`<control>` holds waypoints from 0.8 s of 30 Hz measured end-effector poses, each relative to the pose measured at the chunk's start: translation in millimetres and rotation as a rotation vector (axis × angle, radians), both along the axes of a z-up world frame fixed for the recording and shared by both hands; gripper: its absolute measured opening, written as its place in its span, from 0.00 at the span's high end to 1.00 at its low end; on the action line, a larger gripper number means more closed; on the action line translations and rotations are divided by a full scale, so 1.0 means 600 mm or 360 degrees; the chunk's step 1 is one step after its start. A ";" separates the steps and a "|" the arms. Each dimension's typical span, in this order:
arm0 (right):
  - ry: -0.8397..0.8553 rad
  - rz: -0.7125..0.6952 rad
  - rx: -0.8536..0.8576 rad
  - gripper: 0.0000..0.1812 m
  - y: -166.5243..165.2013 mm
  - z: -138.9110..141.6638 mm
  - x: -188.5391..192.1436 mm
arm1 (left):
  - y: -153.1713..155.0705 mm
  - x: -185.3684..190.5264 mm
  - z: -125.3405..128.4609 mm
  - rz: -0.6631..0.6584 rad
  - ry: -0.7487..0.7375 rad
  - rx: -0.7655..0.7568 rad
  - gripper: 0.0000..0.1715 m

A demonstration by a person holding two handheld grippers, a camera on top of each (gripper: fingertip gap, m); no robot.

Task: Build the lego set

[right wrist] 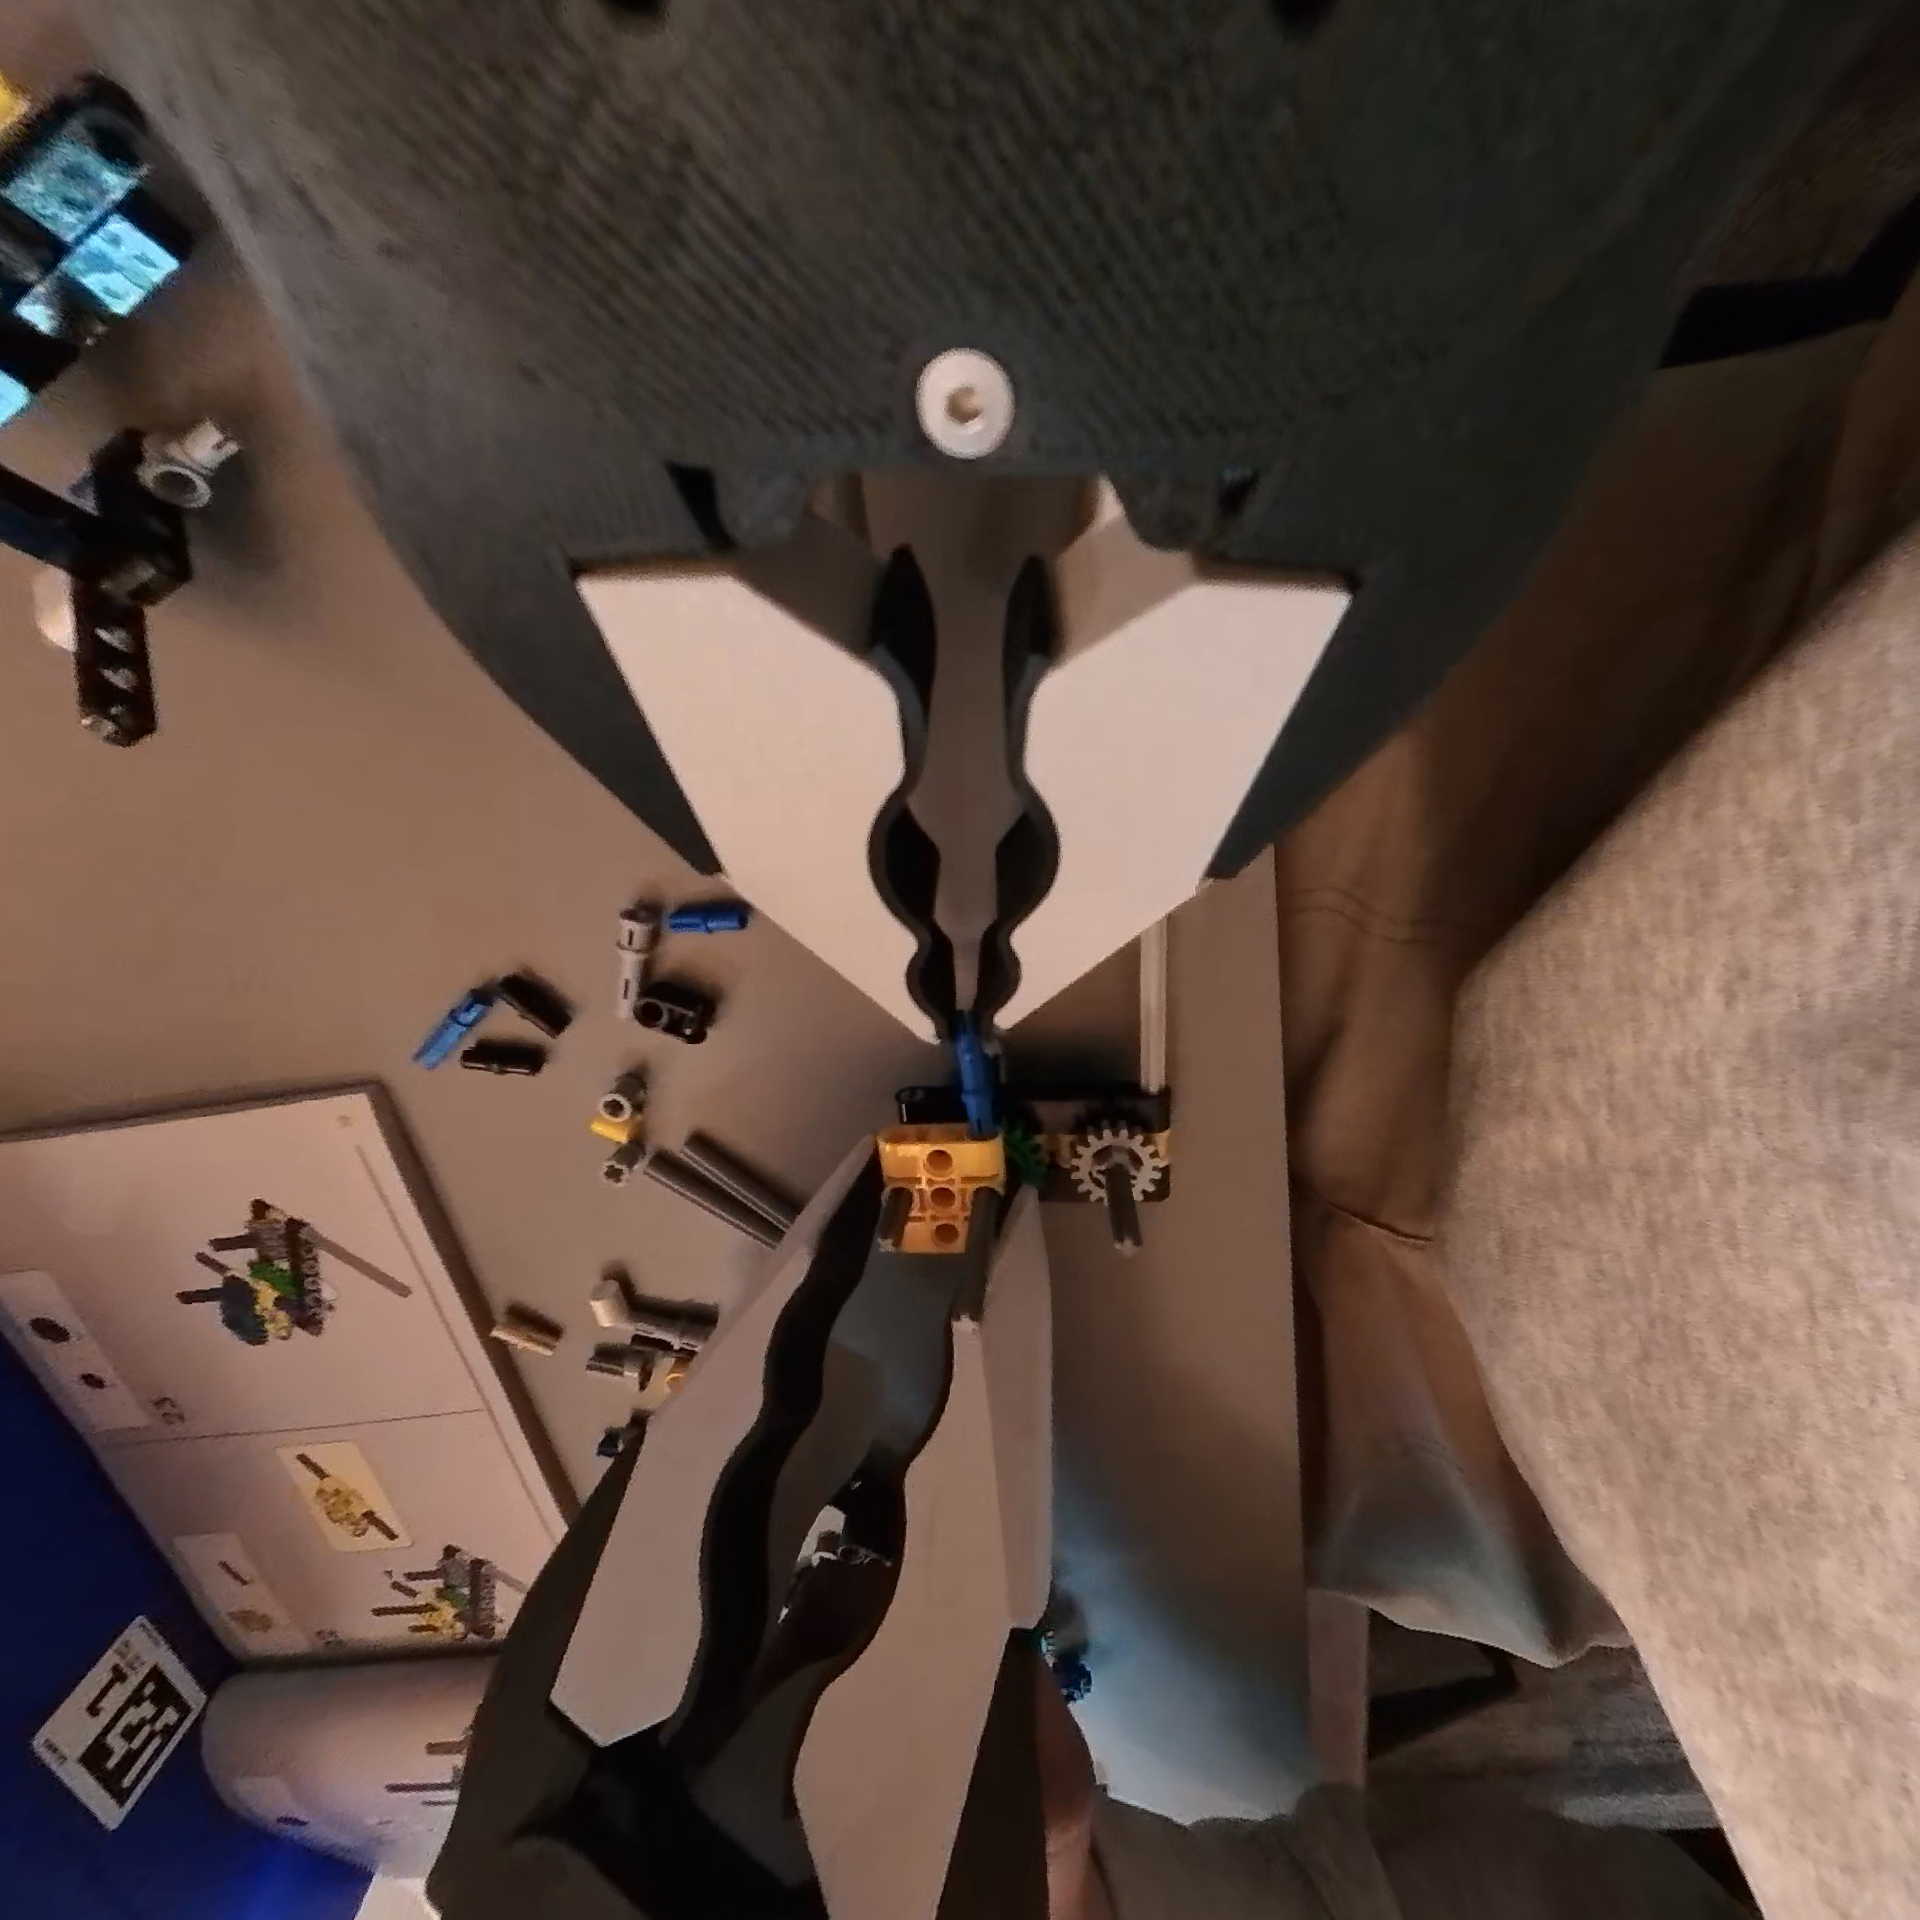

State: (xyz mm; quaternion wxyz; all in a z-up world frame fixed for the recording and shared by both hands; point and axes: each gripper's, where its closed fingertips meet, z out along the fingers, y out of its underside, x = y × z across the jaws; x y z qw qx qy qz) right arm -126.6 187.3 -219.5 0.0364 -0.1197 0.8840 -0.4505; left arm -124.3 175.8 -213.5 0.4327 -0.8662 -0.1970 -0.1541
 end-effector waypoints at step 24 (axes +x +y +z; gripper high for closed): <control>-0.0072 -0.0183 -0.0459 0.99 0.014 0.095 -0.016 | 0.001 -0.027 0.120 0.0364 -0.0227 0.0491 0.76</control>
